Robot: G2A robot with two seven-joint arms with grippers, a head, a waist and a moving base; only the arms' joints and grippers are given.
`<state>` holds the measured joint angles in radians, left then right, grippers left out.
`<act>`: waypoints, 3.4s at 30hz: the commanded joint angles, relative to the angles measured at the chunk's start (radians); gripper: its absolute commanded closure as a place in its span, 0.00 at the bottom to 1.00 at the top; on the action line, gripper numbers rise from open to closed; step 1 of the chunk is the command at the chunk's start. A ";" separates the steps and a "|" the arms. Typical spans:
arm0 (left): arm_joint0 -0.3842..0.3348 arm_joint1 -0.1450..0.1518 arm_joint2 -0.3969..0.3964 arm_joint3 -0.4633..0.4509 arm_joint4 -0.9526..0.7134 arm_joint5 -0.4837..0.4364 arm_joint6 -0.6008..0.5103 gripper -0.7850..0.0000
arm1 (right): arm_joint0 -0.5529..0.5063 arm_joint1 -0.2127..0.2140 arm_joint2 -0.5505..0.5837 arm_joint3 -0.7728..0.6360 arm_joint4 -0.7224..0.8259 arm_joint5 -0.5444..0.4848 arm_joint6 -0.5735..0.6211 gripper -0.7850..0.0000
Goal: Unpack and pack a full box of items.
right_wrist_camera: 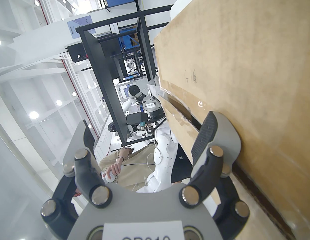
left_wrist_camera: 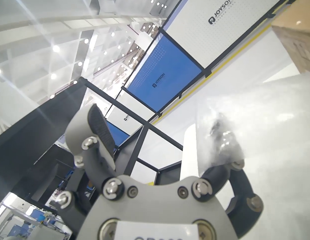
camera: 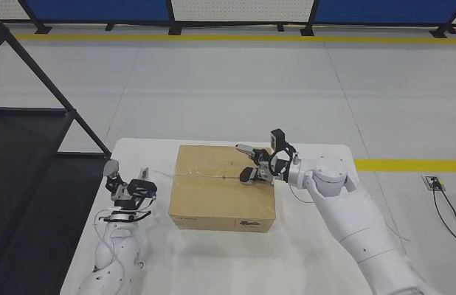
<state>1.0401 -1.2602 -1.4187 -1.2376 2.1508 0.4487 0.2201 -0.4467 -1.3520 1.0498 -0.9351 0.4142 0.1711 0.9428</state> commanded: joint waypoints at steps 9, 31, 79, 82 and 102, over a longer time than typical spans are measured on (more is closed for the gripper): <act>-0.019 -0.013 -0.009 -0.034 -0.056 0.100 0.008 0.00 | -0.006 0.002 0.004 -0.005 0.002 0.000 0.002 0.00; 0.042 -0.025 0.025 -0.301 0.042 0.044 -0.009 0.00 | -0.014 0.006 0.010 -0.020 -0.004 0.003 0.004 0.00; -0.092 -0.100 0.313 -0.197 0.278 -0.099 -0.118 0.00 | -0.131 0.063 0.103 -0.190 -0.044 0.110 0.006 0.00; -0.099 -0.105 0.322 -0.185 0.282 -0.096 -0.120 0.00 | -0.129 0.064 0.101 -0.186 -0.043 0.106 0.007 0.00; 0.057 -0.077 0.080 -0.475 0.190 -0.086 -0.027 0.00 | -0.101 0.067 0.078 -0.155 -0.033 0.086 0.038 0.00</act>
<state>1.0692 -1.3439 -1.2907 -1.6814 2.3555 0.3727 0.1810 -0.5511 -1.2848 1.1305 -1.0924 0.3824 0.2571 0.9768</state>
